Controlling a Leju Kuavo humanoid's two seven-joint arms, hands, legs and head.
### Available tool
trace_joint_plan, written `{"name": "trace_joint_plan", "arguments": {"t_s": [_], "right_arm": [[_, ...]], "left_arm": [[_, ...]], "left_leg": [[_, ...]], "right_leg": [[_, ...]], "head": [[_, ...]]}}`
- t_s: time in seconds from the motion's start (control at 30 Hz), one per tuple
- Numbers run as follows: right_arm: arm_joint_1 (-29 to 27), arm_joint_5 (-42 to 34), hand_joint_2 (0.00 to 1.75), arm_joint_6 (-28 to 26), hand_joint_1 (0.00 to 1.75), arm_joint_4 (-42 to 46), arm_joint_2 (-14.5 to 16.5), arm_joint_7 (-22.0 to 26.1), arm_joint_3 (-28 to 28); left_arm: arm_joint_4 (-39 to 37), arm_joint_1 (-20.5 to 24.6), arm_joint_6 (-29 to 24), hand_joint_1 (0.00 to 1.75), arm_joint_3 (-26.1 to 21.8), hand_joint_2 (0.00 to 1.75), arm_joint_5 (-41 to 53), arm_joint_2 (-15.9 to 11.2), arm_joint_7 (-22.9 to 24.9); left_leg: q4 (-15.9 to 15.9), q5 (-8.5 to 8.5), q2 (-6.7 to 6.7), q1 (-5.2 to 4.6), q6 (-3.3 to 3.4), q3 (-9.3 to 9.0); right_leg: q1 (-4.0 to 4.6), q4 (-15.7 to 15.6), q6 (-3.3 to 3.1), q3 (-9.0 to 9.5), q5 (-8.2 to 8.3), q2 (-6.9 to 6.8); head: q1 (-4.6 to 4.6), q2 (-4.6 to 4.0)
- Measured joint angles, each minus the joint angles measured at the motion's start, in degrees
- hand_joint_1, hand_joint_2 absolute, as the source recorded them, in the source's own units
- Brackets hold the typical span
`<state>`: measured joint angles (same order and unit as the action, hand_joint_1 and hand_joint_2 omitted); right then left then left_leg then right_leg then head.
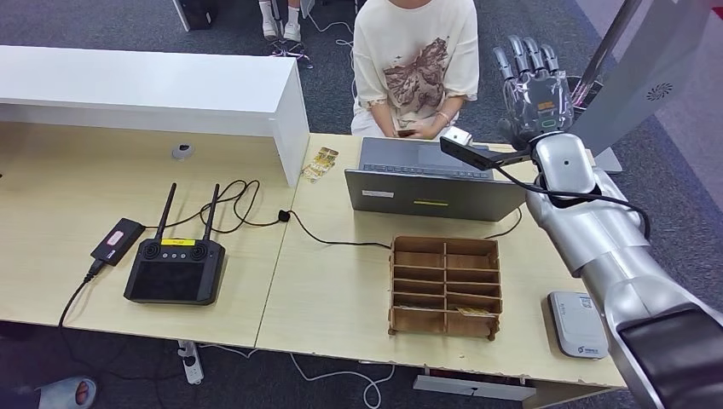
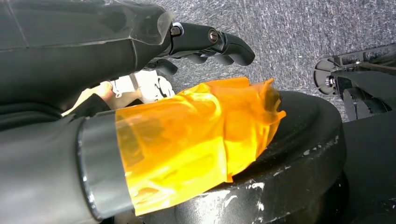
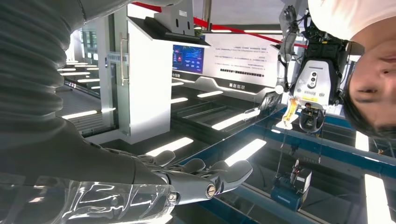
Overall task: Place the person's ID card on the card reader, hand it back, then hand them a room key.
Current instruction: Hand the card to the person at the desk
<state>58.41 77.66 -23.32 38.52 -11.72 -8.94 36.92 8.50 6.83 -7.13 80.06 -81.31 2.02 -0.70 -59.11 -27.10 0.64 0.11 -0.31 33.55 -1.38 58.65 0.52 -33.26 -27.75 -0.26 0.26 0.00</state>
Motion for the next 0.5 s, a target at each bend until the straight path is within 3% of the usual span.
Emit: {"name": "trace_joint_plan", "arguments": {"t_s": [0.5], "right_arm": [[-0.4, -1.2, 1.75, 0.2, 0.00, 0.3, 0.0, 1.1, -0.2]], "left_arm": [[0.0, 0.0, -0.1, 0.00, 0.0, 0.00, -0.2, 0.0, 0.0]], "left_leg": [[0.0, 0.00, 0.01, 0.01, 0.00, -0.02]], "right_leg": [[0.01, 0.0, 0.00, 0.02, 0.00, -0.01]], "head": [[-0.02, 0.00]]}}
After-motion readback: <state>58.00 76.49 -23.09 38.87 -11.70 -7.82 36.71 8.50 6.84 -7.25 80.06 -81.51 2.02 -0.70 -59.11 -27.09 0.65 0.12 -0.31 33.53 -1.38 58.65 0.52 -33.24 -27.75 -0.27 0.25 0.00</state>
